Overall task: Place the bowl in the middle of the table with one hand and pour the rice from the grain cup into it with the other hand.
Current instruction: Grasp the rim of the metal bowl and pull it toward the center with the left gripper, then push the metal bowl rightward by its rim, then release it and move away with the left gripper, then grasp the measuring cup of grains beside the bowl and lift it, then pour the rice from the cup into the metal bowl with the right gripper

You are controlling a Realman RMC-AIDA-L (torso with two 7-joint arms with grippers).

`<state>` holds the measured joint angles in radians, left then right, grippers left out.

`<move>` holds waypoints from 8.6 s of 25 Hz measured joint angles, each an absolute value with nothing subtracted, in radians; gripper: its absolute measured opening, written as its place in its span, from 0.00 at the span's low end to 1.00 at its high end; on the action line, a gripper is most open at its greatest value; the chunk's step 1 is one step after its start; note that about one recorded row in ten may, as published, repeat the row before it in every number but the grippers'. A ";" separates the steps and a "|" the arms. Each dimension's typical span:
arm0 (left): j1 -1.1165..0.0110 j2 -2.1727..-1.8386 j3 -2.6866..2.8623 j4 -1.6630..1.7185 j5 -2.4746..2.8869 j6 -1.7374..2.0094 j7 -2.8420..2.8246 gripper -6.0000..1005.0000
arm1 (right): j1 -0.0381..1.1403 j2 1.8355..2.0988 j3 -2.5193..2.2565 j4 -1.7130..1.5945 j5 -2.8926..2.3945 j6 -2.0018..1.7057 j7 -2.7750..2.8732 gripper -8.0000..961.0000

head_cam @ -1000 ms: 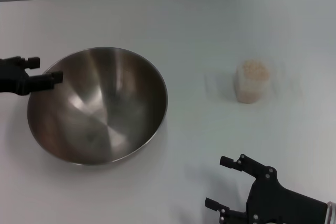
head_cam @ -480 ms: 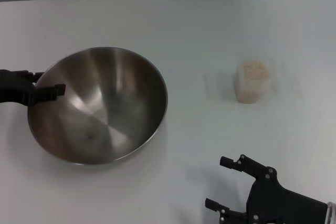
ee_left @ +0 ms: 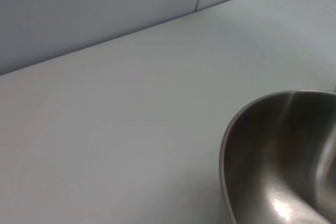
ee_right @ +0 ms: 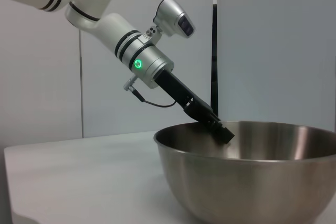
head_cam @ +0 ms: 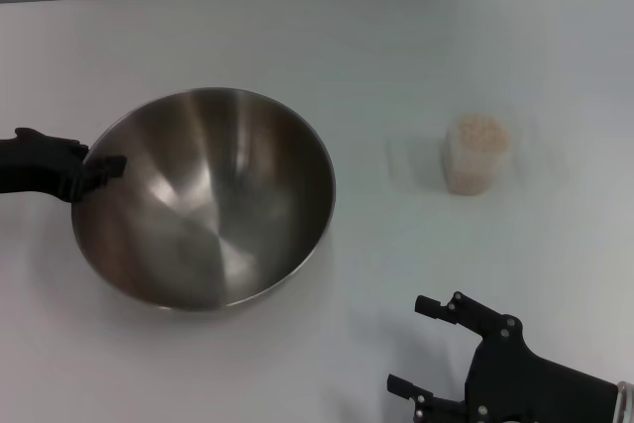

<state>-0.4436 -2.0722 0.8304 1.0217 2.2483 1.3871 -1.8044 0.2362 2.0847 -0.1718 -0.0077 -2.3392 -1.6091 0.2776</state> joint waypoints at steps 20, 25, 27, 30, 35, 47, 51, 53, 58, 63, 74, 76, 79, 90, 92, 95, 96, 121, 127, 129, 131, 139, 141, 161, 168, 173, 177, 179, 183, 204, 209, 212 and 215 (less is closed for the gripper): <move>-0.574 -2.037 0.851 0.974 2.262 1.447 -2.073 0.04 | 0.245 2.085 -0.172 -0.008 -2.340 -1.596 0.276 0.86; -0.666 -2.025 0.825 0.867 2.261 1.447 -2.100 0.06 | 0.245 2.085 -0.172 -0.007 -2.349 -1.590 0.276 0.86; -0.702 -2.047 0.837 0.851 2.264 1.400 -2.090 0.07 | 0.246 2.085 -0.172 -0.002 -2.350 -1.586 0.276 0.86; -0.715 -2.057 0.865 0.850 2.265 1.366 -2.088 0.08 | 0.247 2.085 -0.172 0.004 -2.350 -1.583 0.274 0.86; -0.742 -2.067 0.961 0.821 2.265 1.263 -2.096 0.10 | 0.246 2.084 -0.172 0.003 -2.350 -1.583 0.273 0.86; -0.769 -2.066 0.995 0.752 2.273 1.175 -2.091 0.15 | 0.251 2.083 -0.172 0.003 -2.350 -1.583 0.272 0.86; -0.760 -2.065 0.997 0.763 2.273 1.192 -2.087 0.17 | 0.254 2.083 -0.172 0.001 -2.350 -1.583 0.272 0.86; -0.760 -2.064 0.993 0.770 2.271 1.213 -2.076 0.18 | 0.254 2.083 -0.172 -0.002 -2.350 -1.583 0.272 0.86; -0.753 -2.063 0.965 0.832 2.255 1.276 -2.024 0.20 | 0.254 2.083 -0.172 -0.003 -2.350 -1.580 0.272 0.86; -0.697 -2.061 0.930 1.005 2.206 1.367 -1.960 0.37 | 0.253 2.083 -0.172 -0.002 -2.350 -1.571 0.272 0.86; -0.259 -2.063 0.865 1.186 1.622 1.575 -1.281 0.76 | 0.235 2.083 -0.153 -0.001 -2.322 -1.575 0.278 0.86; -0.199 -2.063 0.865 1.106 1.574 1.604 -1.156 0.81 | 0.225 2.082 -0.141 0.000 -2.295 -1.578 0.279 0.86; -0.162 -2.053 0.834 0.926 1.535 1.689 -0.969 0.83 | 0.203 2.082 -0.085 0.000 -2.261 -1.576 0.276 0.86; -0.138 -1.991 0.759 0.475 1.641 1.699 -0.669 0.83 | 0.125 2.089 0.249 0.144 -2.053 -1.465 0.061 0.86; -0.135 -2.001 0.759 0.458 1.688 1.641 -0.652 0.83 | 0.126 2.090 0.267 0.175 -2.002 -1.437 0.001 0.86; -0.141 -2.017 0.760 0.457 1.726 1.596 -0.654 0.83 | 0.149 2.091 0.272 0.201 -1.965 -1.385 -0.057 0.86; -0.141 -2.017 0.760 0.457 1.726 1.596 -0.654 0.83 | 0.160 2.091 0.273 0.204 -1.963 -1.369 -0.060 0.86; -0.164 -2.036 0.769 0.441 1.741 1.554 -0.657 0.83 | 0.310 2.091 0.371 0.223 -1.948 -1.153 -0.062 0.85; -0.170 -2.035 0.769 0.427 1.753 1.554 -0.657 0.83 | 0.337 2.091 0.371 0.223 -1.948 -1.115 -0.064 0.85; -0.170 -2.035 0.769 0.427 1.753 1.554 -0.657 0.83 | 0.338 2.091 0.373 0.223 -1.948 -1.114 -0.065 0.85; -0.170 -2.036 0.769 0.427 1.759 1.553 -0.657 0.83 | 0.338 2.091 0.379 0.225 -1.948 -1.113 -0.065 0.85; -0.175 -2.036 0.769 0.427 1.759 1.550 -0.656 0.83 | 0.353 2.088 0.382 0.225 -1.949 -1.080 -0.066 0.85; -0.176 -2.036 0.769 0.427 1.759 1.549 -0.656 0.83 | 0.357 2.088 0.385 0.225 -1.949 -1.077 -0.066 0.85; -0.176 -2.031 0.767 0.405 1.764 1.533 -0.658 0.83 | 0.350 2.089 0.378 0.237 -1.952 -1.139 -0.066 0.85; -0.178 -2.033 0.769 0.405 1.764 1.523 -0.658 0.83 | 0.352 2.089 0.381 0.237 -1.951 -1.139 -0.068 0.51; -0.178 -2.033 0.768 0.405 1.764 1.523 -0.658 0.83 | 0.351 2.091 0.380 0.236 -1.950 -1.140 -0.069 0.27; -0.178 -2.033 0.769 0.405 1.764 1.523 -0.658 0.83 | 0.352 2.091 0.376 0.236 -1.950 -1.137 -0.069 0.15; -0.178 -2.033 0.768 0.405 1.764 1.523 -0.658 0.83 | 0.351 2.091 0.376 0.236 -1.950 -1.138 -0.069 0.12; -0.179 -2.033 0.765 0.405 1.764 1.523 -0.658 0.83 | 0.347 2.091 0.383 0.236 -1.950 -1.158 -0.069 0.07; -0.183 -2.036 0.761 0.408 1.759 1.564 -0.658 0.83 | 0.400 2.091 0.365 0.429 -2.090 -1.462 -0.579 0.03; -0.188 -2.036 0.761 0.411 1.762 1.570 -0.658 0.83 | 0.411 2.092 0.356 0.525 -2.101 -1.353 -1.050 0.03; -0.193 -2.036 0.761 0.409 1.764 1.567 -0.658 0.83 | 0.416 2.092 0.330 0.545 -2.103 -1.330 -1.307 0.03; -0.198 -2.036 0.763 0.406 1.764 1.565 -0.658 0.83 | 0.426 2.092 0.289 0.535 -2.112 -1.329 -1.511 0.03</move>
